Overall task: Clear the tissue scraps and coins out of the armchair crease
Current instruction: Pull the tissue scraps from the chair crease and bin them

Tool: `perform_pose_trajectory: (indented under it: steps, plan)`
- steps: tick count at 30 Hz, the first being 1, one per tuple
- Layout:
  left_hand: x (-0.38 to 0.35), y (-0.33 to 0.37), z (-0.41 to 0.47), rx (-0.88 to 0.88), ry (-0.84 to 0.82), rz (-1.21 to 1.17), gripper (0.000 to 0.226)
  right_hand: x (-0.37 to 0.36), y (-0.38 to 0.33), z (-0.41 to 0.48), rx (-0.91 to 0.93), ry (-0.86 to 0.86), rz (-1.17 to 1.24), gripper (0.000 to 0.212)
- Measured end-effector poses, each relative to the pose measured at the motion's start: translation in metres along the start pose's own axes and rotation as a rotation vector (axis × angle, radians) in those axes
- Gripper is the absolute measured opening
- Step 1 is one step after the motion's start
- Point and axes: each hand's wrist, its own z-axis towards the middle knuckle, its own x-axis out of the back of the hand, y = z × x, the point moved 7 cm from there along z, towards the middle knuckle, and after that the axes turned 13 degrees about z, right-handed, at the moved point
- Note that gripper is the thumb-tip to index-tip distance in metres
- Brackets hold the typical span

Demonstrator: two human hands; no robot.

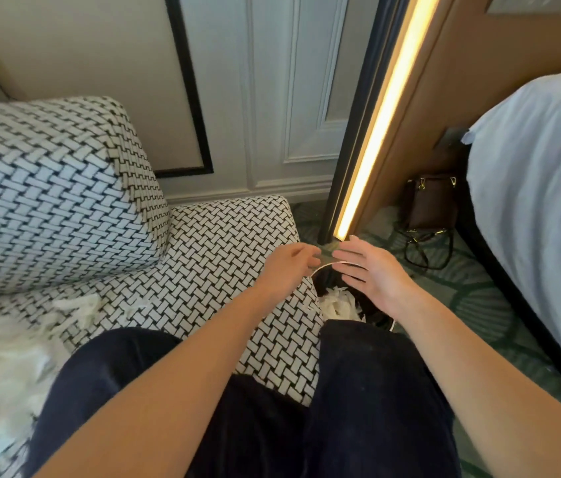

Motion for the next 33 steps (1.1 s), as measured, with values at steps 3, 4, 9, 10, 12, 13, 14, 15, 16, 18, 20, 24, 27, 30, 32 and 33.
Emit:
perform_pose_trajectory:
  steps: [3,4,9,10,12,13,14,15,16,18,20,24,27,30,32,33]
  plan:
    - [0.045,-0.007,-0.026,-0.023,0.11,-0.034,0.032,-0.044,-0.014,-0.026,0.087,-0.008,-0.027,0.032]
    - [0.061,-0.011,-0.035,-0.028,0.143,-0.043,0.031,-0.06,-0.017,-0.034,0.114,-0.016,-0.032,0.031]
    - [0.146,-0.044,-0.086,-0.011,0.338,-0.14,0.027,-0.148,-0.019,-0.076,0.211,-0.106,-0.037,0.027]
    - [0.158,-0.05,-0.094,-0.011,0.367,-0.147,0.027,-0.161,-0.017,-0.082,0.226,-0.125,-0.04,0.023]
    - [0.183,-0.064,-0.111,-0.012,0.42,-0.156,0.026,-0.189,-0.012,-0.093,0.255,-0.187,-0.05,0.015]
    - [0.197,-0.075,-0.121,-0.011,0.451,-0.165,0.026,-0.206,-0.007,-0.099,0.257,-0.223,-0.065,0.012]
    - [0.209,-0.085,-0.131,-0.005,0.48,-0.171,0.025,-0.221,-0.001,-0.104,0.254,-0.254,-0.075,0.012]
    - [0.222,-0.097,-0.141,0.006,0.513,-0.175,0.025,-0.237,0.005,-0.109,0.252,-0.288,-0.092,0.014]
    - [0.236,-0.112,-0.152,0.02,0.549,-0.177,0.025,-0.255,0.013,-0.114,0.252,-0.319,-0.118,0.017]
    - [0.256,-0.139,-0.17,0.059,0.604,-0.159,0.024,-0.284,0.029,-0.122,0.253,-0.371,-0.161,0.02]
    - [0.27,-0.165,-0.187,0.103,0.648,-0.154,0.023,-0.308,0.047,-0.126,0.255,-0.42,-0.205,0.017]
    - [0.285,-0.214,-0.214,0.196,0.705,-0.213,0.021,-0.346,0.079,-0.131,0.303,-0.492,-0.367,0.016]
    - [0.29,-0.252,-0.233,0.283,0.768,-0.264,0.023,-0.376,0.107,-0.133,0.377,-0.568,-0.536,0.019]
    - [0.283,-0.274,-0.244,0.353,0.791,-0.299,0.023,-0.39,0.135,-0.127,0.432,-0.632,-0.788,0.027]
    - [0.274,-0.286,-0.249,0.386,0.795,-0.316,0.021,-0.397,0.157,-0.123,0.437,-0.698,-1.093,0.036]
    - [0.269,-0.291,-0.251,0.396,0.799,-0.315,0.021,-0.399,0.167,-0.122,0.429,-0.73,-1.285,0.042]
